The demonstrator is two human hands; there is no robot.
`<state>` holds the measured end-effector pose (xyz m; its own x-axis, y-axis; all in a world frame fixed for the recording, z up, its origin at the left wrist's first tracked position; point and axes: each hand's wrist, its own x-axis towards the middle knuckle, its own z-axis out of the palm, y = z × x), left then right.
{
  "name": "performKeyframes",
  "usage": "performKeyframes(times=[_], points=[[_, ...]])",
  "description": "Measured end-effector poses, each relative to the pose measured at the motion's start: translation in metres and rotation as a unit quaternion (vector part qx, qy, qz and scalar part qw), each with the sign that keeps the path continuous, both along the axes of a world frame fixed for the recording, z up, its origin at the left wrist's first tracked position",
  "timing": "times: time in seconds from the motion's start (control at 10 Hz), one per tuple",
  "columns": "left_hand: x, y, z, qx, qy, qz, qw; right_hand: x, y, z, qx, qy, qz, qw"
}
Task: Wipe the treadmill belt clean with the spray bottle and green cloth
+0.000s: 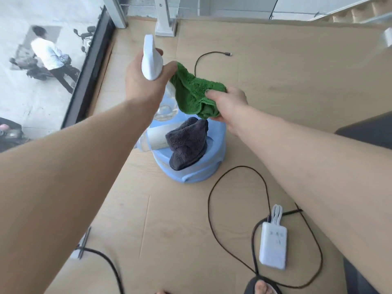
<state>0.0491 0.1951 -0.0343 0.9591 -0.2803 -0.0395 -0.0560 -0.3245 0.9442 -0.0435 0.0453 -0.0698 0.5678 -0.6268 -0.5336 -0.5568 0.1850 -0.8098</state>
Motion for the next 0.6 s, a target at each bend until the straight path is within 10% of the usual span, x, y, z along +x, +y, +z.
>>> performKeyframes(times=[0.2,0.6], points=[[0.002,0.009,-0.061,0.032,-0.037,-0.029,0.998,0.003,0.002,-0.063,-0.276,0.095,0.134,0.947],[-0.006,0.031,-0.047,0.182,0.016,-0.095,0.978,-0.023,-0.005,-0.047,-0.199,0.040,0.010,0.979]])
